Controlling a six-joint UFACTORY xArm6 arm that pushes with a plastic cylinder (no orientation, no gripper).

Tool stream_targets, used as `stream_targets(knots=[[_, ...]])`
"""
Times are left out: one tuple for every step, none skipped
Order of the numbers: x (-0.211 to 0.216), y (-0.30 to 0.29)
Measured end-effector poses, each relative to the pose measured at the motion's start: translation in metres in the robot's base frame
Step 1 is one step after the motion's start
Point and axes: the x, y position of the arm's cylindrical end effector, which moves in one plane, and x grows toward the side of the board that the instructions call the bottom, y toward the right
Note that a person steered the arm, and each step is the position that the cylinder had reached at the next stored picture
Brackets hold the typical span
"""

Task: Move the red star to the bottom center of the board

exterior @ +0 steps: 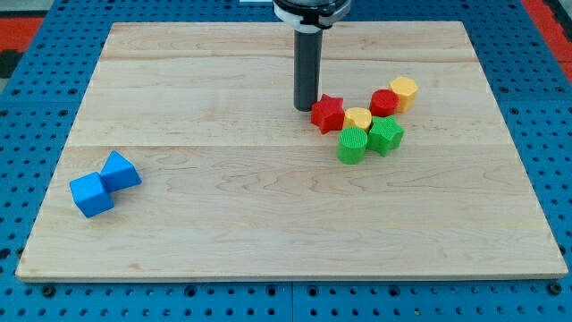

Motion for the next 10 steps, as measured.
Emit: stream_targets(knots=[[-0.042,0.027],[-0.032,0.064],[0.013,0.061],[0.040,0.027],[0.035,-0.016],[0.027,-0.035],[0.078,-0.051],[0.101,-0.044],[0.058,-0.041],[0.085,-0.019]])
